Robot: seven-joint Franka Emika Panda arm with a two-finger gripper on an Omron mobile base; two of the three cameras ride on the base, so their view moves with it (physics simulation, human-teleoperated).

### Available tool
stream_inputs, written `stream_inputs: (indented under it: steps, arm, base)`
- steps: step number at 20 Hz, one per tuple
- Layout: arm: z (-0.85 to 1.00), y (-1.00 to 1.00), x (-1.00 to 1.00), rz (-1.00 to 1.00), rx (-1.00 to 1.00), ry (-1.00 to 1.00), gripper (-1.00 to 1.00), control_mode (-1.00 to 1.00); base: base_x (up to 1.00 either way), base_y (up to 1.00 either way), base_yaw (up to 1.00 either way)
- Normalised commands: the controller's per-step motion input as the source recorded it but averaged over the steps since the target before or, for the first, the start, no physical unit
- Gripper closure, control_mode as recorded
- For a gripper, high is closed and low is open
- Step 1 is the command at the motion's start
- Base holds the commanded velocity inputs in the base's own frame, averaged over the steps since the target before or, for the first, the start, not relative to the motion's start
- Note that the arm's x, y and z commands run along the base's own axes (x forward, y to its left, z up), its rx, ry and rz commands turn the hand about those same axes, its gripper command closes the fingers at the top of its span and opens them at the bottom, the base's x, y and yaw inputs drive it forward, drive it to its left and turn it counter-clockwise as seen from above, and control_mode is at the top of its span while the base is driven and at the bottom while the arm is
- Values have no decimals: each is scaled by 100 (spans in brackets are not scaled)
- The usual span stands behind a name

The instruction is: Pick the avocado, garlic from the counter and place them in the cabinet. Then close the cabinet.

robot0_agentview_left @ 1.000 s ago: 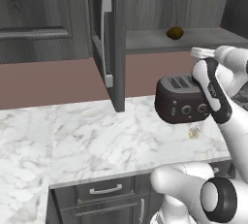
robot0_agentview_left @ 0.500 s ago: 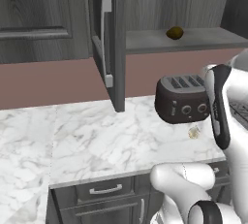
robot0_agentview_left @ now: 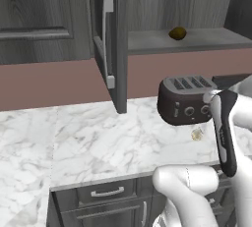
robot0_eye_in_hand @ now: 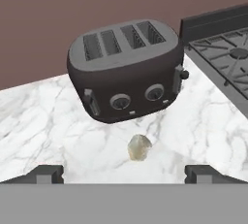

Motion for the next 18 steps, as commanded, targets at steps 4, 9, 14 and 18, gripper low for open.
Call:
stream_inputs:
  steps: [4, 9, 14, 18]
  arm:
    - [-66, 0, 41, 0, 0, 19, -100, -100]
    - [-52, 0, 31, 0, 0, 32, -100, -100]
    - [-56, 0, 14, -2, 1, 14, -100, -100]
    - [-58, 0, 18, -1, 0, 8, -100, -100]
  base:
    - [0, 0, 0]
    - [0, 0, 0]
    - [0, 0, 0]
    - [0, 0, 0]
